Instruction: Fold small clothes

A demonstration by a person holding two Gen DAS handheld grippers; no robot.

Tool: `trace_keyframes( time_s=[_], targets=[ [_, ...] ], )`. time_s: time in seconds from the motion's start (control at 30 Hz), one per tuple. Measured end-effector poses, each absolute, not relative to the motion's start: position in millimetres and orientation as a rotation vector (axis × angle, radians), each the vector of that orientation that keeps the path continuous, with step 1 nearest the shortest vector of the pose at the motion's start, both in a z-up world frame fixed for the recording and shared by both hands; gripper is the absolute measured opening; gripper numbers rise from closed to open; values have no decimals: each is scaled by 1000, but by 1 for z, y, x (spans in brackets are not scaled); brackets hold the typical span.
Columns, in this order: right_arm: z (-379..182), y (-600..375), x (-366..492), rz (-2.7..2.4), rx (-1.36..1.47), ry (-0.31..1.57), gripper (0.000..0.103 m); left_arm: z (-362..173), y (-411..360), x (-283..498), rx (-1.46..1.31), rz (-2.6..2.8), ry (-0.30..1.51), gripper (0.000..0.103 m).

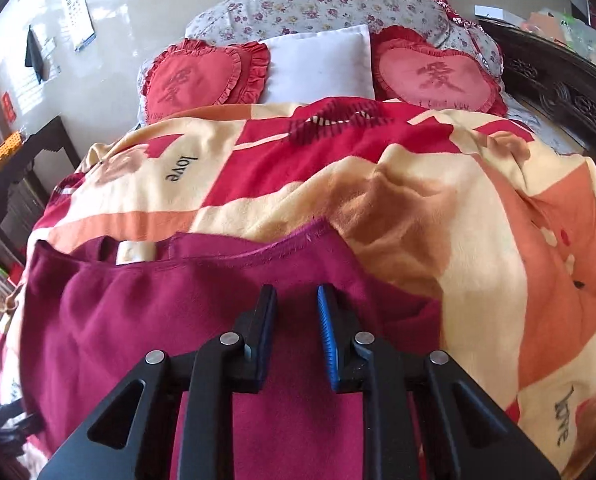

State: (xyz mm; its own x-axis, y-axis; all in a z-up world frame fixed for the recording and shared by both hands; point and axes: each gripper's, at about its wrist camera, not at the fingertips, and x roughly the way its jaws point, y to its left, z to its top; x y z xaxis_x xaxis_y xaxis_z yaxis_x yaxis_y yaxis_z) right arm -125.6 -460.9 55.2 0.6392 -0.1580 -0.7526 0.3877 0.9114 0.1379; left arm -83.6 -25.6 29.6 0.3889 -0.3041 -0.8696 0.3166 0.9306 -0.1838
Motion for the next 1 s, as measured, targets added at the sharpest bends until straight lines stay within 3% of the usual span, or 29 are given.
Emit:
trace_keyframes(
  time_s=[0.17,0.53,1.0],
  targets=[
    [75,-419,-129,-150,284,795,9,29,-27,-85,13,-392,1096,82],
    [31,-386,-61,-174,222,903,7,27,-30,-84,14,-389,1100,84],
    [51,-323,-43,0,177,899,8,24,-24,-78,-15,-410,1105,86]
  ],
)
